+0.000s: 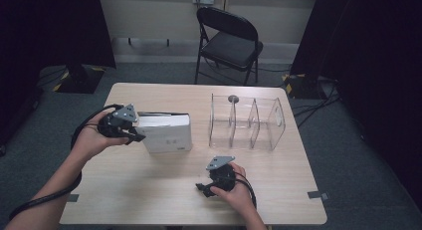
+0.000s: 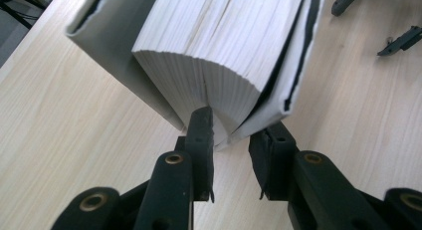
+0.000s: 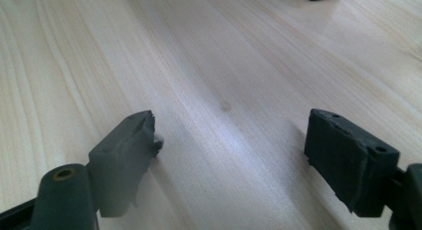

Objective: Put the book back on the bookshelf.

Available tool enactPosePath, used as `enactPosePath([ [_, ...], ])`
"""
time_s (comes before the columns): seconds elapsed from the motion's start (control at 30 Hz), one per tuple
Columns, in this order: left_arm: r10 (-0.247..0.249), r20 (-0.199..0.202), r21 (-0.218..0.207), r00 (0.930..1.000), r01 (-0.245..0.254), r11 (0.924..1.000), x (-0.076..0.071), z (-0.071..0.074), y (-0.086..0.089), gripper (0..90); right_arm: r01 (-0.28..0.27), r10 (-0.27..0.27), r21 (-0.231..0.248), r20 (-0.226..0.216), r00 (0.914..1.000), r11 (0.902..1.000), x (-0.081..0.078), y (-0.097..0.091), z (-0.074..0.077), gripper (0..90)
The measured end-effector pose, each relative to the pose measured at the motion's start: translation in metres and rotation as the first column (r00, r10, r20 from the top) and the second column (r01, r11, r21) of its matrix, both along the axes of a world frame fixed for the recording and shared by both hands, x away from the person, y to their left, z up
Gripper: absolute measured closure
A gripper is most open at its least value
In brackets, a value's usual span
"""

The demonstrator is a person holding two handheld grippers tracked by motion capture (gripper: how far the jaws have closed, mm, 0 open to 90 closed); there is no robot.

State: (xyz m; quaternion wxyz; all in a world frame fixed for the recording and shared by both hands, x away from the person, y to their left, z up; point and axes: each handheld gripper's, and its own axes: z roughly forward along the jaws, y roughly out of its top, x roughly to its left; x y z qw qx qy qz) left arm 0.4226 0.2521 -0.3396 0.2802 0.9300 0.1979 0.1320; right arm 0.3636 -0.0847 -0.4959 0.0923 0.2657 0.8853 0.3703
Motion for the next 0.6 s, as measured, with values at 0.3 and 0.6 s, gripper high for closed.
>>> enactPosePath([
  [0.3,0.008,0.006,0.002,1.0,-0.008,1.0,0.0032,0.0008,-0.0002,71.5,-0.01,0.01,0.009,0.043,0.999,0.9999,-0.0003,0.0008,-0.0036,17.9],
  [0.6,0.017,0.016,-0.02,0.9997,-0.017,0.9997,0.0045,-0.0009,0.0007,71.9,-0.005,0.004,0.019,0.051,0.9987,0.9998,-0.0005,0.0002,-0.0051,15.9],
])
